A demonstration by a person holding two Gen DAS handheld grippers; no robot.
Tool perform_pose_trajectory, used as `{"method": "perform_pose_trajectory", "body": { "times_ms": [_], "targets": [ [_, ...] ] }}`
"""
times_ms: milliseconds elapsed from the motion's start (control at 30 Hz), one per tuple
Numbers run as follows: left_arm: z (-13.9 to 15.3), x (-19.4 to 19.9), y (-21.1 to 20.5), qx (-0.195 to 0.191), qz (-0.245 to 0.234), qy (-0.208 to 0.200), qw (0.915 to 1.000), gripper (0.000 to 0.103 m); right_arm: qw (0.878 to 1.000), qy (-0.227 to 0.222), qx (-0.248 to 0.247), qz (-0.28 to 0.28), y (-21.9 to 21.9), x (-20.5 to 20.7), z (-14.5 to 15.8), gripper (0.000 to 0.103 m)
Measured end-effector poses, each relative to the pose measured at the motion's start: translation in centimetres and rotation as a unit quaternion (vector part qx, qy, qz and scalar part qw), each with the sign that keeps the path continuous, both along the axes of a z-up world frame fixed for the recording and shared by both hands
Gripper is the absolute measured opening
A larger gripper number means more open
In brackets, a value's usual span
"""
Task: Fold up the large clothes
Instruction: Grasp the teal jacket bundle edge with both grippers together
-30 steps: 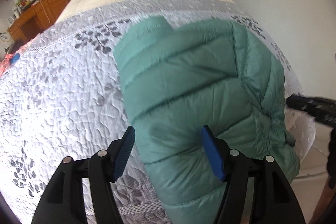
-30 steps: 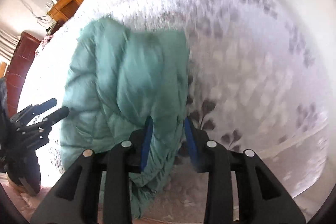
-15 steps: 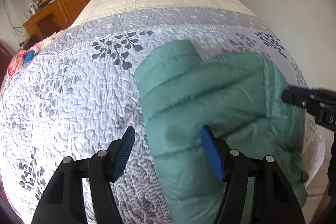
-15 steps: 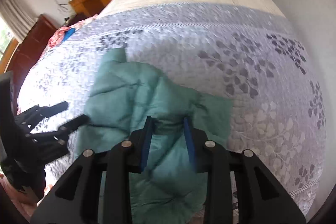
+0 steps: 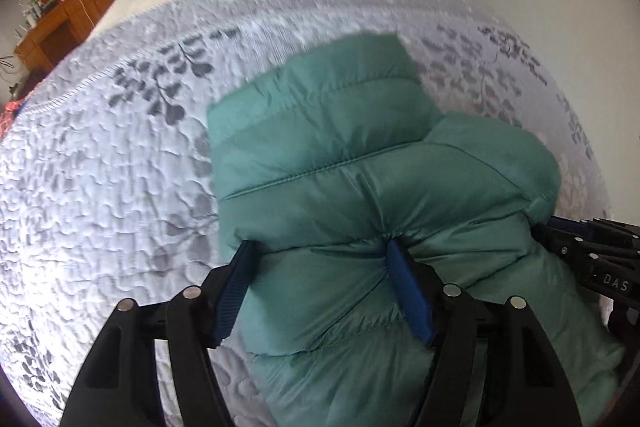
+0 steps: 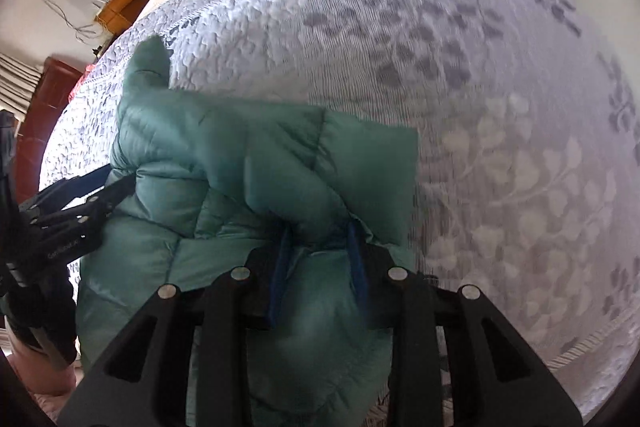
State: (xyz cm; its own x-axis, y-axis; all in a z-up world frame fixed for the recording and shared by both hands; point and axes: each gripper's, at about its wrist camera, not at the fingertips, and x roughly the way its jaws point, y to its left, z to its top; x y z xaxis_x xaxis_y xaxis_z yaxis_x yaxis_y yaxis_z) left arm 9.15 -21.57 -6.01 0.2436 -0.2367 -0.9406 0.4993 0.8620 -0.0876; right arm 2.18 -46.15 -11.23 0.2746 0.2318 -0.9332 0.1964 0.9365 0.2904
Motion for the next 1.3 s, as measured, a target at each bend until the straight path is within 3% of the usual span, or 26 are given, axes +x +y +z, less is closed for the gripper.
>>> {"method": "perform_pose_trajectory", "body": {
  "times_ms": [133, 300, 433, 533, 767, 1000, 1300],
  "targets": [
    [0.0, 0.5, 0.2, -0.004, 0.006, 0.02, 0.9998, 0.07, 1.0, -0.005, 0.002, -0.009, 0.0, -0.3, 0.6, 0.028],
    [3.9, -1.0, 2.3, -0.004, 0.014, -0.017, 0.9997, 0.067, 0.998, -0.052, -0.021, 0.0, 0.5, -2.0, 5.6, 0.032],
    [7.2, -4.3, 4.1, -0.03, -0.003, -0.042, 0.9987, 0.067, 0.994, -0.092, -0.01, 0.057, 3.2, -4.2, 9.9, 0.032],
    [8.8, -7.7, 5.2, -0.04, -0.026, -0.062, 0.9969, 0.068, 0.99, -0.094, 0.007, 0.104, 5.5, -6.1, 10.9, 0.032],
    [8.3, -12.3, 6.0, -0.027, -0.053, -0.065, 0.9961, 0.068, 0.989, -0.063, 0.004, 0.137, 7.9, -9.6, 9.7, 0.032],
    [6.0, -12.7, 6.2, -0.02, -0.054, -0.029, 0.9979, 0.068, 0.992, -0.031, 0.003, 0.119, 7.8, -11.8, 6.8, 0.03],
    [4.3, -13.3, 6.0, -0.013, -0.062, -0.014, 0.9979, 0.07, 0.994, -0.005, 0.016, 0.106, 7.5, -12.7, 2.9, 0.03]
  ]
}}
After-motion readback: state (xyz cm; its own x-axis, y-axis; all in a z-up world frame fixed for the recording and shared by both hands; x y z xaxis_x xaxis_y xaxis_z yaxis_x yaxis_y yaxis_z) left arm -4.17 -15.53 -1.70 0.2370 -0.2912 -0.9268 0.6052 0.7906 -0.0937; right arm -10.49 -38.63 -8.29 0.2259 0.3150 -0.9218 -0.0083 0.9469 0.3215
